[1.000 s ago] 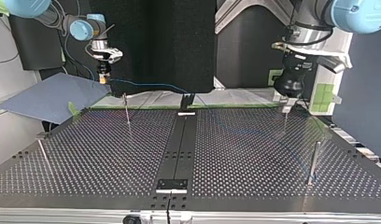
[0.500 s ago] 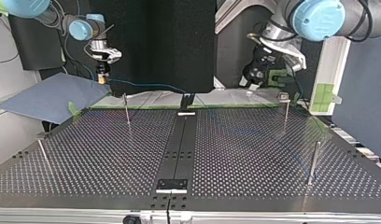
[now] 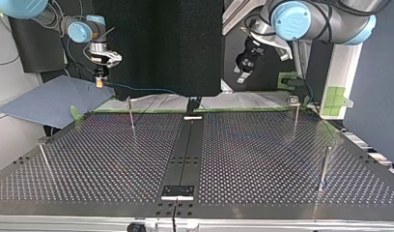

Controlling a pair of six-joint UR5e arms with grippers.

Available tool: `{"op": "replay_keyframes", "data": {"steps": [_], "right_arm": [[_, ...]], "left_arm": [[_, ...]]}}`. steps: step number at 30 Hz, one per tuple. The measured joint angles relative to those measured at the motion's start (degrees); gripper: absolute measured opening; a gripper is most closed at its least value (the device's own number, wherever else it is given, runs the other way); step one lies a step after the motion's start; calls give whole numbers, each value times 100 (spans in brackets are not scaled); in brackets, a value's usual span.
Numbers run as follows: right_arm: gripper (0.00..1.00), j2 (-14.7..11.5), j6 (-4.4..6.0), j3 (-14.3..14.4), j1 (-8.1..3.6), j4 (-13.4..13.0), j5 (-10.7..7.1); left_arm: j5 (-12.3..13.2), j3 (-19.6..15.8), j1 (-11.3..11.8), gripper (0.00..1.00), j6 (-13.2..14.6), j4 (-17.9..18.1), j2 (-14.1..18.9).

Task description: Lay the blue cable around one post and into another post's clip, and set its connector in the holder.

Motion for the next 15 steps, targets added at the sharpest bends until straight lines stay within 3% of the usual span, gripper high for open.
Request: {"op": "replay_keyframes", "data": {"steps": [10, 15], "right_arm": [[0, 1, -137, -39, 6, 103, -24], [0, 1, -305, -39, 18, 220, -16]], "left_arm": [[-520, 422, -520, 100, 182, 521, -520], [-758, 658, -758, 100, 100, 758, -757]]}}
